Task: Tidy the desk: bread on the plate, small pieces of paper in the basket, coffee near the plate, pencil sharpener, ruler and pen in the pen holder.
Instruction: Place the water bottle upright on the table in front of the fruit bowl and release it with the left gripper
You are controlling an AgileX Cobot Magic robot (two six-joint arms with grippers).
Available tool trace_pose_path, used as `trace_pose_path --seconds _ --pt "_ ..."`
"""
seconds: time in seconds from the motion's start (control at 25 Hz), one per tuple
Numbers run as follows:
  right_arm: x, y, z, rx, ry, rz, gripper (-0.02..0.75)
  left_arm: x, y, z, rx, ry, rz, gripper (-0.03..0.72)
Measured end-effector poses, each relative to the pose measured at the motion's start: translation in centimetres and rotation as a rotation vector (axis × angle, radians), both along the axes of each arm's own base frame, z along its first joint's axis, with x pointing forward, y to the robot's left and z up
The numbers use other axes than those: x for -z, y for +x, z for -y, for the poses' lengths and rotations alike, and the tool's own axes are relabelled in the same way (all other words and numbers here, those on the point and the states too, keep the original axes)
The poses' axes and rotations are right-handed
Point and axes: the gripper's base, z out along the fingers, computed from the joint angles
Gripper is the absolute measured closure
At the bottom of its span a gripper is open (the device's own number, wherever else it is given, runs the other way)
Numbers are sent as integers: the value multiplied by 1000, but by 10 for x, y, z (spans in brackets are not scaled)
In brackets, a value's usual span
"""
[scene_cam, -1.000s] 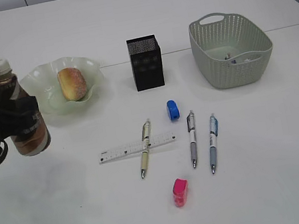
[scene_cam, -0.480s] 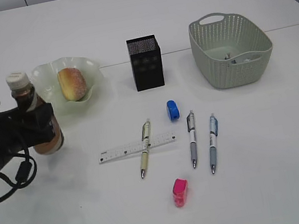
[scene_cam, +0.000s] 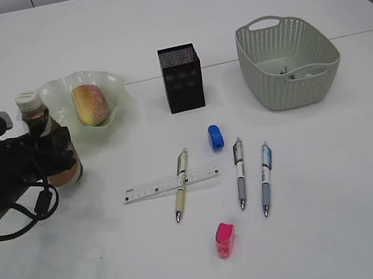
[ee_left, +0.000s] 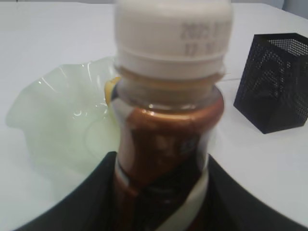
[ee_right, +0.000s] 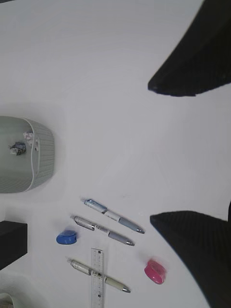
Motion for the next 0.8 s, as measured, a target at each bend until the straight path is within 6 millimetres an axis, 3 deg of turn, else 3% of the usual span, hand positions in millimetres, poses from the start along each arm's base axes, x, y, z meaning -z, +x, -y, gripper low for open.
trace_pose_path --seconds 0.2,0.48,0.8 --pt "0 0 0 1 -2 0 164 -3 8 -3 -59 -24 23 367" --pt "0 0 0 1 -2 0 164 16 8 -5 -75 -14 -21 367" --pt "0 0 1 5 -11 1 164 17 8 -4 -73 -13 -21 367"
